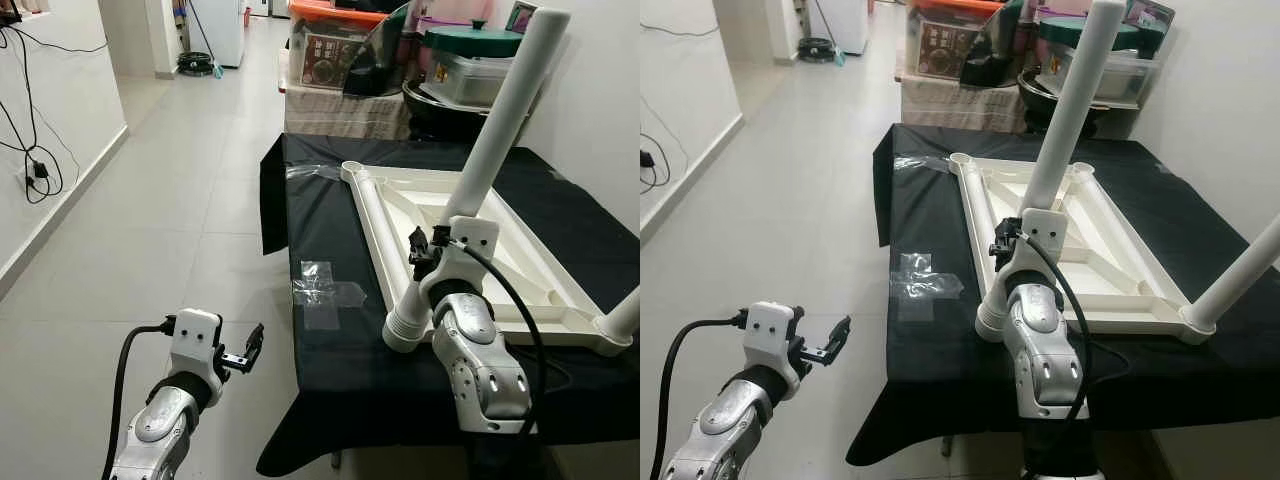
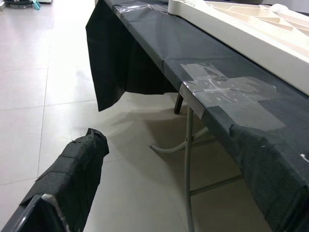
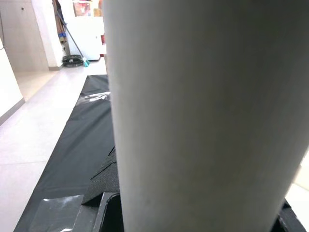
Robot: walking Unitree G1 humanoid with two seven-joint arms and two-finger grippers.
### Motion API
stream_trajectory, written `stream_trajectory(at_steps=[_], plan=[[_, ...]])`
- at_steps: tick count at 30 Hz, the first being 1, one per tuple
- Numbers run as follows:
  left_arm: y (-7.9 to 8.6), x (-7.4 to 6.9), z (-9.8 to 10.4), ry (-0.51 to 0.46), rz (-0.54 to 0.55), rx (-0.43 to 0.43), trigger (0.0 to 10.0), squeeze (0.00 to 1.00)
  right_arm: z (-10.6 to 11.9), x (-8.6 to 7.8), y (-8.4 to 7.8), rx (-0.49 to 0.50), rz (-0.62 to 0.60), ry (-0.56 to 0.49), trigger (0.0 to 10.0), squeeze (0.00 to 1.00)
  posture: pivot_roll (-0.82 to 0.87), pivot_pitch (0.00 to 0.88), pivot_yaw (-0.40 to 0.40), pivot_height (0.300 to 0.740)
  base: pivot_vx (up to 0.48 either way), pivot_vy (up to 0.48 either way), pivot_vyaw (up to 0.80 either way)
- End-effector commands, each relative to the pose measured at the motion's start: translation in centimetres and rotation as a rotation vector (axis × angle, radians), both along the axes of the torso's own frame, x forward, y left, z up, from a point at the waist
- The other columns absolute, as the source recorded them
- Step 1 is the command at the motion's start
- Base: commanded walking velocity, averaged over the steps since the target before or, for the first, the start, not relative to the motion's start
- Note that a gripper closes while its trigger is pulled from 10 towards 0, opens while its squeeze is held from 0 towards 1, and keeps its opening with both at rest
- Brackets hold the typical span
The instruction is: Building children table
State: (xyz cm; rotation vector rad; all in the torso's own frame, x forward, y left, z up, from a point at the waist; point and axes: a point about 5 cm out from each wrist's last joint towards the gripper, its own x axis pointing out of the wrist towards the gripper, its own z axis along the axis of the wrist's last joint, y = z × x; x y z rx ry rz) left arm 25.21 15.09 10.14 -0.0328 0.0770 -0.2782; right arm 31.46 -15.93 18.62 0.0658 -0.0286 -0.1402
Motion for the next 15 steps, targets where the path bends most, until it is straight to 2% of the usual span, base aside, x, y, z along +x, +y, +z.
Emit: stream_trajectory(at_steps=[1, 15], plan=[[-0.27, -0.17, -0.22, 0.003, -0.010, -0.004, 10.0, 0.00, -1.84, -0.13, -1.20, 0.011, -0.059, 0.092, 10.0, 0.25, 0.09, 0.000, -0.098, 0.740, 0.000, 0.000, 0.00], [-0.32, -0.08, -0.21, 0.003, -0.015, -0.004, 10.0, 0.00, -1.30, -0.11, -1.07, 0.023, -0.060, 0.065, 10.0, 0.23, 0.09, 0.000, -0.094, 0.740, 0.000, 0.000, 0.00]])
